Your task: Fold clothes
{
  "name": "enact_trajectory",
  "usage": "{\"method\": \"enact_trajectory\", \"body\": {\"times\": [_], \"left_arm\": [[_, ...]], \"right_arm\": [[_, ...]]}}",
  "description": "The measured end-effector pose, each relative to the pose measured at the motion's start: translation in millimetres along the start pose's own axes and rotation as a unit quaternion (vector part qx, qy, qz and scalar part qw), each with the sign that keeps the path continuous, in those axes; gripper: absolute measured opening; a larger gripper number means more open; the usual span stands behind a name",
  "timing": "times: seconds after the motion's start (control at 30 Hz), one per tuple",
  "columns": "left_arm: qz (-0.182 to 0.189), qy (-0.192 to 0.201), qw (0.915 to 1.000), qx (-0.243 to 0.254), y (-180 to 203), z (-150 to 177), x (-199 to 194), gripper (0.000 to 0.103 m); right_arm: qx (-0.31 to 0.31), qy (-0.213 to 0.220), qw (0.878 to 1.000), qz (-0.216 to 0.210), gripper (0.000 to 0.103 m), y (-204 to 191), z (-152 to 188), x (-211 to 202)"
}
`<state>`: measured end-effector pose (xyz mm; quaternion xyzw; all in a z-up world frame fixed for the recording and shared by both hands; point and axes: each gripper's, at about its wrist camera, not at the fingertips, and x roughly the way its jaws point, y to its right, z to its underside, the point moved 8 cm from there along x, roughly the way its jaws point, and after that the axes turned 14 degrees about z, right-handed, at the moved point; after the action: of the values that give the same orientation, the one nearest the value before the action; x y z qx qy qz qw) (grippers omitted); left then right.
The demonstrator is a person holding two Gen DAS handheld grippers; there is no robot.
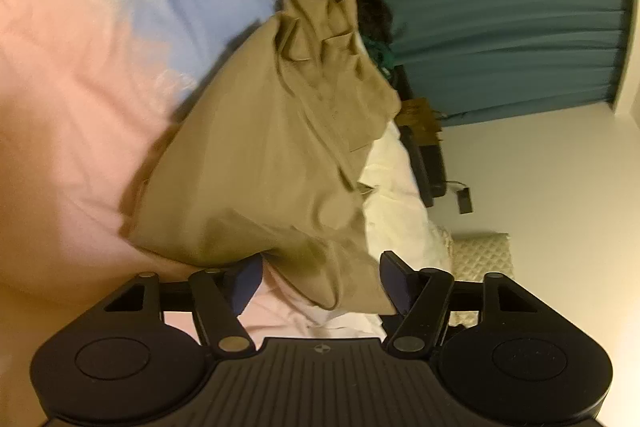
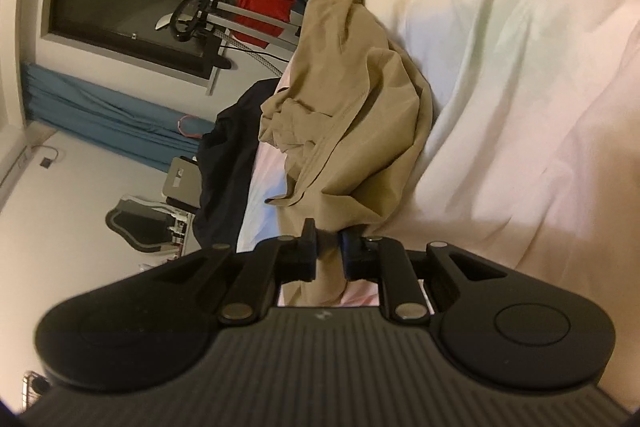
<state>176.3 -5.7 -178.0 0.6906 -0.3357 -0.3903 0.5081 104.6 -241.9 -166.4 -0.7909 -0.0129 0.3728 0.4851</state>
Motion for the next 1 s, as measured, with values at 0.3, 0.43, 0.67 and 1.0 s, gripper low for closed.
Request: {"method": "enact_trajectory", "body": {"times": [0.3,0.43,0.67,1.0], "left_arm": [[-0.016,-0.012,0.9998,-0.002,-5,2,-2,0.066],[-0.018,-0.025,0.9994,0.014,-1,9,4,0.066],[0.047,-0.062,0.9959,0.045,34,32,27,0.079],[0.049,0.022,0.9977,-0.040,6,21,30,0.082]], "right_arm": [[0.024,-0.037,0.999,0.031,0.021,16,9,16],[0.025,-0.030,0.998,0.041,0.019,20,9,15],[-0.042,0.035,0.998,-0.016,0.012,-21,4,-8],[-0.007,0.075,0.995,-0.062,0.011,-25,-12,-22]]}}
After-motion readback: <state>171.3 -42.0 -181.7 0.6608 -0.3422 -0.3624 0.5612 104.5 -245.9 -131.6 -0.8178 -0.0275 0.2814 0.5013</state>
